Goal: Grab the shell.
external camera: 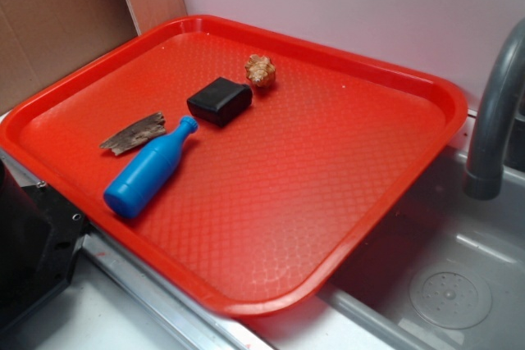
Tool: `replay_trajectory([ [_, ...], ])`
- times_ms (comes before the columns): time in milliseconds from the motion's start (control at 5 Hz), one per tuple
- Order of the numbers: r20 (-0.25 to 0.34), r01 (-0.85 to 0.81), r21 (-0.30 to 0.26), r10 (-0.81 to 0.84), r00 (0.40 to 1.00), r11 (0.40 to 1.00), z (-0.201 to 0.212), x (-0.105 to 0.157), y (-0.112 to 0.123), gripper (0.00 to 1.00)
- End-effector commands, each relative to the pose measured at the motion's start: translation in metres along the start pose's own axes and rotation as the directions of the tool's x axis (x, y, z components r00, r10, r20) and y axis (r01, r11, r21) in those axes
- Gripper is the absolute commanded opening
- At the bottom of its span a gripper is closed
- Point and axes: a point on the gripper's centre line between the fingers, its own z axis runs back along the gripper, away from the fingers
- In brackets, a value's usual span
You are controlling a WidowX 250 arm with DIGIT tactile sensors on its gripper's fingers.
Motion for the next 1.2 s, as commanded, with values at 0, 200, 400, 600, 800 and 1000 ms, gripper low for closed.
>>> replay_trajectory([
  [0, 0.000, 0.000, 0.000, 0.000, 1.000, 1.000, 0.000, 0.000, 0.000, 1.00],
  [200, -0.062, -0.201, 0.042, 0.203, 0.977, 0.979, -0.051, 0.044, 0.021, 1.00],
  [400, 0.062, -0.349, 0.035, 0.346, 0.936, 0.937, -0.079, 0.073, 0.030, 1.00],
  [600, 0.113, -0.455, -0.029, 0.455, 0.883, 0.890, -0.112, 0.098, 0.038, 1.00],
  [800, 0.119, -0.491, -0.056, 0.494, 0.861, 0.870, -0.135, 0.120, 0.037, 1.00],
  [1000, 0.149, -0.476, -0.038, 0.476, 0.867, 0.878, -0.155, 0.144, 0.013, 1.00],
])
